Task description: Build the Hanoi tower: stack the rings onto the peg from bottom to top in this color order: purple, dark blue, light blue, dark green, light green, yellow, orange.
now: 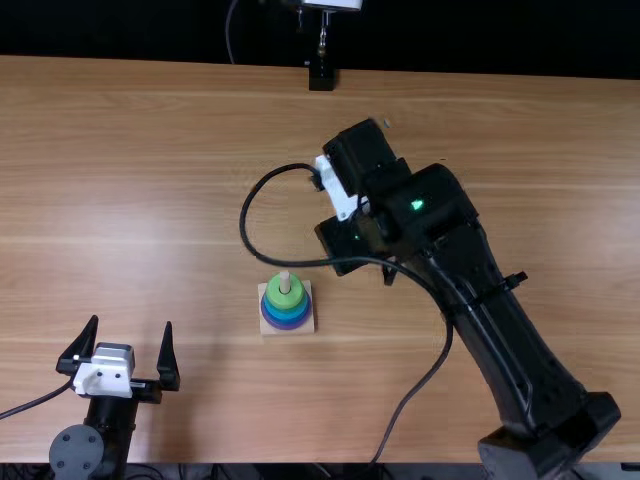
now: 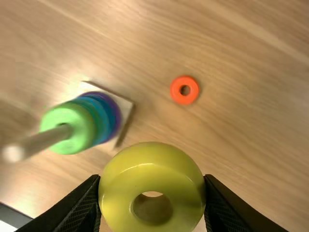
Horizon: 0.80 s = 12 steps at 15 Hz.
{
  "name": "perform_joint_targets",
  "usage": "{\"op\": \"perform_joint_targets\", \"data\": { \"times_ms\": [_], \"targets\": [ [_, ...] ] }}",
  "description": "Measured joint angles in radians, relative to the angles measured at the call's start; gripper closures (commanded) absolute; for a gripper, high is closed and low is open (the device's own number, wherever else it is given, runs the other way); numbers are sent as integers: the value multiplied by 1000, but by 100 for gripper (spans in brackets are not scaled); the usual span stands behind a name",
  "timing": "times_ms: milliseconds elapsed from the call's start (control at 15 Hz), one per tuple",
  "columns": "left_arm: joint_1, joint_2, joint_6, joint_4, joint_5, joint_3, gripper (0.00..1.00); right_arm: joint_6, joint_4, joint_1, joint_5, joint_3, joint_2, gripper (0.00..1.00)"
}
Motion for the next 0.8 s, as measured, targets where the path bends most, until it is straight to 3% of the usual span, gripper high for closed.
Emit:
{"op": "perform_joint_targets", "data": {
  "times_ms": [333, 800],
  "targets": [
    [0, 0, 0, 1, 0, 0, 0, 3, 1, 150, -2, 1, 0, 100],
    [0, 0, 0, 0, 0, 0, 0, 4, 8, 163, -1, 1, 2, 100]
  ]
}}
